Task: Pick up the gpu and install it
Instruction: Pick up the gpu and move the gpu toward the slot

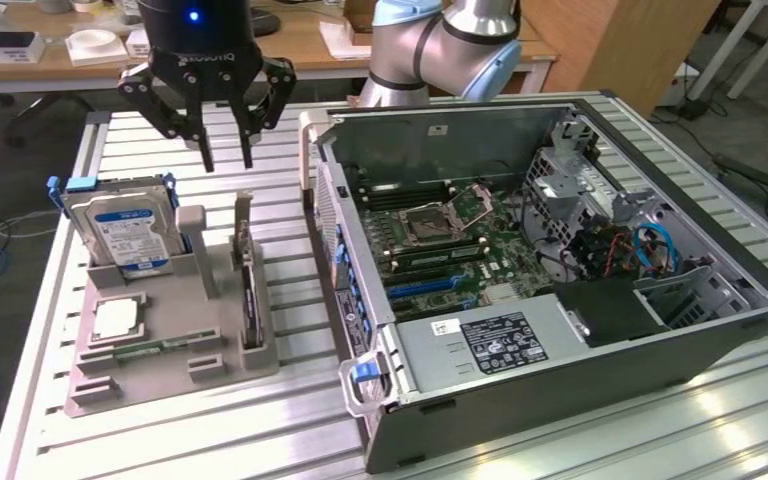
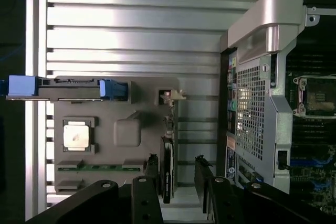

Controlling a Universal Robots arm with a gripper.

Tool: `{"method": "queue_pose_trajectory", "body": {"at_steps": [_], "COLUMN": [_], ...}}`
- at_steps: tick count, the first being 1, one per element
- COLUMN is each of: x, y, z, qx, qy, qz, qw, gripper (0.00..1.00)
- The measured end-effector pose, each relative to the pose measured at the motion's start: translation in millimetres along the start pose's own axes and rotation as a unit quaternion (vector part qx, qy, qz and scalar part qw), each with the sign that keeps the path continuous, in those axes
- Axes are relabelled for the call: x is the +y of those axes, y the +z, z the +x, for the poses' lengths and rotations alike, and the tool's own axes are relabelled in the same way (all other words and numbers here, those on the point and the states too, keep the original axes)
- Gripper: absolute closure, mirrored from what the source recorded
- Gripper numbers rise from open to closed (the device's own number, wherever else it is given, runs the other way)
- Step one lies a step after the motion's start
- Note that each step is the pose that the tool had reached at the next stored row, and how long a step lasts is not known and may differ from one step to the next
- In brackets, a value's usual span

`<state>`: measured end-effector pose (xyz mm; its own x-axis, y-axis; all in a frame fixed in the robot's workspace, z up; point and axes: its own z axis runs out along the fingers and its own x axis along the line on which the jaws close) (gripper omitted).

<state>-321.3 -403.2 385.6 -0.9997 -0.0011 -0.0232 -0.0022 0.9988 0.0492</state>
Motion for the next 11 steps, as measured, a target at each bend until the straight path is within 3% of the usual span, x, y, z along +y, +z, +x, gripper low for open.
{"method": "queue_pose_trajectory", "body": {"at_steps": [11], "x": [-4.3], "y": [7.9], "z": [0.2], "qx": [0.0007], "qy": [-0.013], "qz": [-0.0003], "qw": [0.9999], "gripper": [0.58]}}
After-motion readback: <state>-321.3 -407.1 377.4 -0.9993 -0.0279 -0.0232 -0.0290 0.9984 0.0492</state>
